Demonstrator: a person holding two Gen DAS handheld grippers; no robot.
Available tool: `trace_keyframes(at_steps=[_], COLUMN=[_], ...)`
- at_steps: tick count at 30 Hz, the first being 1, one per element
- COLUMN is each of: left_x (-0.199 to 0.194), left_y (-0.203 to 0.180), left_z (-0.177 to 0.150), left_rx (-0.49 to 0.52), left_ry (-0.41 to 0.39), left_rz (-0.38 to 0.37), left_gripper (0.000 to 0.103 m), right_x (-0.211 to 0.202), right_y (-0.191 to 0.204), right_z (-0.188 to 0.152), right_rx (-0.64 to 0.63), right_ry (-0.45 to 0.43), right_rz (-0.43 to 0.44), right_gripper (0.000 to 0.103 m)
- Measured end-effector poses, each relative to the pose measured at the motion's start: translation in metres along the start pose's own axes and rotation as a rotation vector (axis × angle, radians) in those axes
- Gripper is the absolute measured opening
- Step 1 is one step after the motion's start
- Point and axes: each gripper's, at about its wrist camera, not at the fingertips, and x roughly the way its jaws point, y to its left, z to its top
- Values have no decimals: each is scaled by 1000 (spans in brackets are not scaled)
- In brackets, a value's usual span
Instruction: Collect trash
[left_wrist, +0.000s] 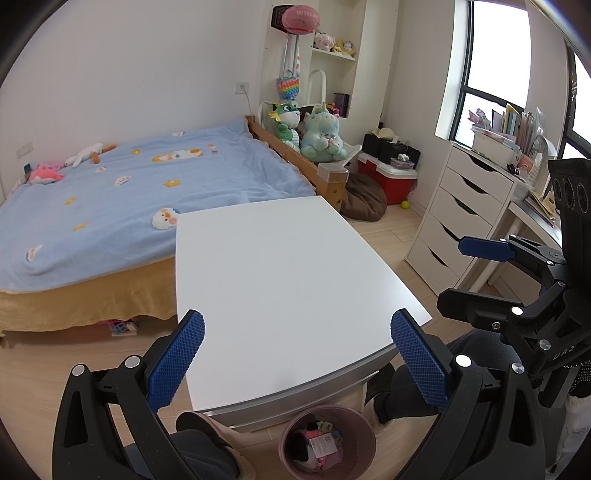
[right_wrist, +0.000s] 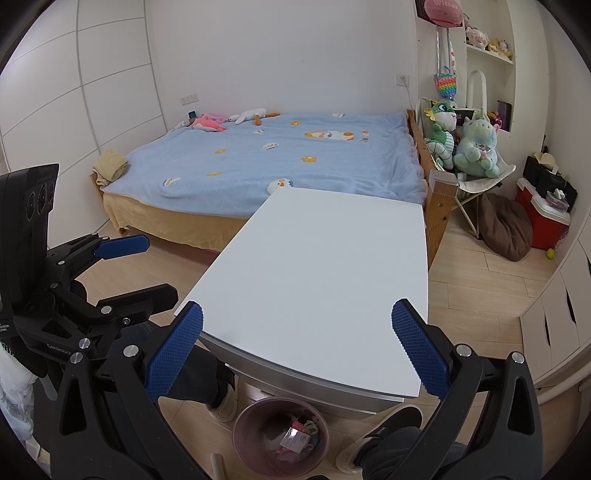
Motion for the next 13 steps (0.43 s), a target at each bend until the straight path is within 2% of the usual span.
trace_keyframes(at_steps=[13], left_x=[4], left_y=[-4], left_z=[1], left_rx=[-3], left_ry=[15], left_rz=[15], left_gripper=[97], right_x=[2], right_y=[1], right_z=[-1], right_rx=[-3], right_ry=[2], right_rz=[1], right_gripper=[100])
